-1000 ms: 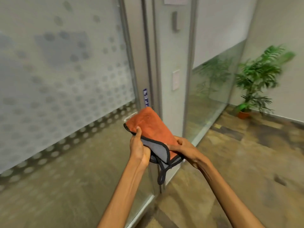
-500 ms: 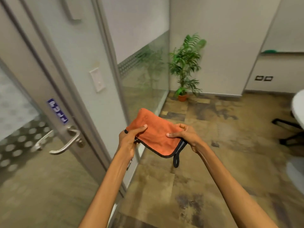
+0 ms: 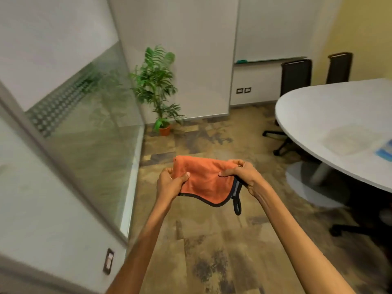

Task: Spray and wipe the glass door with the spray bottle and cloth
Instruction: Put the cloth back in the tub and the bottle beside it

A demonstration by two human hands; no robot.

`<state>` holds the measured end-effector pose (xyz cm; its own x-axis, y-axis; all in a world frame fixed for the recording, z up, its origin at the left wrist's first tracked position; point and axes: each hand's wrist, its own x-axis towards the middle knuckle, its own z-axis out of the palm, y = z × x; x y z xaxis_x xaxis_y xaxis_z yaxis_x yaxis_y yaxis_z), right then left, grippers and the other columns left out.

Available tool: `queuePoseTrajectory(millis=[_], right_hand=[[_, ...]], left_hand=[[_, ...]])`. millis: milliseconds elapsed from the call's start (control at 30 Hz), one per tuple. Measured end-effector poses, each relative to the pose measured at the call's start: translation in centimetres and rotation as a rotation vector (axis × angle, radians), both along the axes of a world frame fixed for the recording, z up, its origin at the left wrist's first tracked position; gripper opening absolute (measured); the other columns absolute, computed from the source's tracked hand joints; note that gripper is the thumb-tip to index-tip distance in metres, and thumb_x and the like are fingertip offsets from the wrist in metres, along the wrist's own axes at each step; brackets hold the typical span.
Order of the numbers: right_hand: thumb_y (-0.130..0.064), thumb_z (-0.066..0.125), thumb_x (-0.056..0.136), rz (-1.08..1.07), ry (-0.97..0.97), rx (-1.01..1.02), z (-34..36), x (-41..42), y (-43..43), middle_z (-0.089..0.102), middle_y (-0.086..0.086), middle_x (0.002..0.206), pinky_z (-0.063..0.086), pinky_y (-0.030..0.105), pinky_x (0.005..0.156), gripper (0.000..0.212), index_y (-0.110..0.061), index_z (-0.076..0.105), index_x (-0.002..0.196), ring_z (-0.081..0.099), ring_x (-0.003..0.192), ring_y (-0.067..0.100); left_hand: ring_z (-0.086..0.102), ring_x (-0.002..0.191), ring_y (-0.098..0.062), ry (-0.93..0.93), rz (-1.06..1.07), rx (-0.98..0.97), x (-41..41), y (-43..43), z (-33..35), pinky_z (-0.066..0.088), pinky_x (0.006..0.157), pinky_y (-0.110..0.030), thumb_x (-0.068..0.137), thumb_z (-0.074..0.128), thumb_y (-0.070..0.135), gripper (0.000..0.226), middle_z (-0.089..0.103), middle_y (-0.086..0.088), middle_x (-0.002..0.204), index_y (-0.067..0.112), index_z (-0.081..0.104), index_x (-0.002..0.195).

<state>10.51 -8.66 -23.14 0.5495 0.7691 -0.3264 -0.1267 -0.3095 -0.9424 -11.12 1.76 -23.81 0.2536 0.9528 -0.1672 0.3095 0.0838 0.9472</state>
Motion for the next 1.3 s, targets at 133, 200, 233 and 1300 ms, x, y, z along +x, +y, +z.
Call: queuePoseTrajectory(millis=[133,200,233,1300], right_hand=[[-0.010,0.092,0.059,-0.136,0.007,0.070,-0.2,3.6,-0.3,0.069,0.012,0.111,0.056,0.038,0.090,0.069,-0.013,0.063,0.122,0.069,0.095,0.024],[-0.010,0.094,0.057,-0.177,0.050,0.093,-0.6,5.6,-1.0,0.068,0.012,0.118,0.057,0.038,0.092,0.075,-0.014,0.060,0.125,0.070,0.102,0.025],[-0.009,0.094,0.056,-0.189,0.071,0.102,-0.7,6.6,-1.5,0.066,0.012,0.121,0.057,0.038,0.092,0.078,-0.015,0.059,0.126,0.070,0.104,0.026],[-0.027,0.098,0.048,-1.082,-0.166,-0.063,-4.2,53.1,-8.6,0.076,-0.002,0.097,0.061,0.039,0.086,0.055,-0.023,0.078,0.099,0.072,0.092,0.018]], left_hand=[[0.069,0.097,-0.036,-0.044,-0.097,-0.036,5.5,2.1,-1.0,0.055,0.088,-0.054,0.080,0.076,0.030,0.041,0.071,-0.020,0.102,0.000,0.063,0.104],[0.069,0.098,-0.036,-0.082,-0.147,-0.090,8.4,2.6,-1.6,0.054,0.091,-0.056,0.081,0.075,0.030,0.043,0.071,-0.021,0.106,-0.003,0.062,0.106],[0.069,0.099,-0.036,-0.097,-0.163,-0.118,9.8,2.8,-1.9,0.054,0.092,-0.057,0.082,0.075,0.028,0.043,0.070,-0.021,0.107,-0.004,0.061,0.108],[0.072,0.091,-0.030,-0.018,-0.687,-0.044,67.8,1.9,-3.9,0.059,0.085,-0.046,0.074,0.082,0.014,0.038,0.075,-0.015,0.098,-0.001,0.071,0.108]])
